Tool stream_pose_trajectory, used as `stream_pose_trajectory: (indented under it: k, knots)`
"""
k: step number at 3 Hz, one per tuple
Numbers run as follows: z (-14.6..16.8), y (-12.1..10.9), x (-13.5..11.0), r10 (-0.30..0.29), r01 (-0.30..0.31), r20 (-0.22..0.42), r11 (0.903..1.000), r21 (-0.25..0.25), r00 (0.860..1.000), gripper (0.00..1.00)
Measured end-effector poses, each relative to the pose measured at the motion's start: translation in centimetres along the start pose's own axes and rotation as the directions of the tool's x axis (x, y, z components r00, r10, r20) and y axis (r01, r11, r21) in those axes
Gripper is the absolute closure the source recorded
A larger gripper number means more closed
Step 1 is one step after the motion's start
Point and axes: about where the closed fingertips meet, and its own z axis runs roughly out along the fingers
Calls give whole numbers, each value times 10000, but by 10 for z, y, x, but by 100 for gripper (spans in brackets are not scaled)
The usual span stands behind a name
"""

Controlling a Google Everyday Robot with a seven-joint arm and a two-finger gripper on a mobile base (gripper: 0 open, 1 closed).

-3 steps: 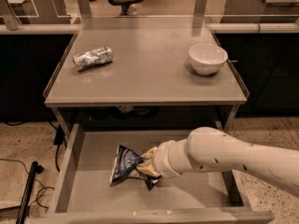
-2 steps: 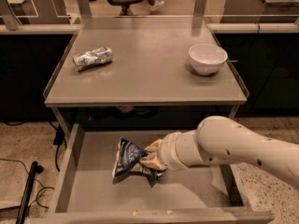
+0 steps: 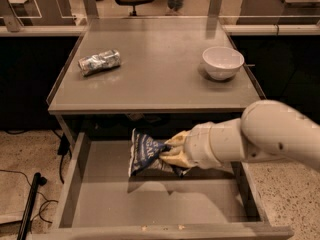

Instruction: Pick blue chip bag from top drawer and place on counter

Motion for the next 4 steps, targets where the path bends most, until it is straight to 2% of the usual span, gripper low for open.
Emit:
stream_pose_trajectory:
  k: [1,2,3,4]
  knots:
    - [-48,-21,-39,-758,743,331,9962,443,9966,100]
    - [-95,-44,-81,-1344,1283,682,9878,880,9886,100]
    - [-107,-51,-96,-1584,1496,792,9829,1071,9842,100]
    - [-105,-55,-97,-1618,1525,813,9822,1099,9835,100]
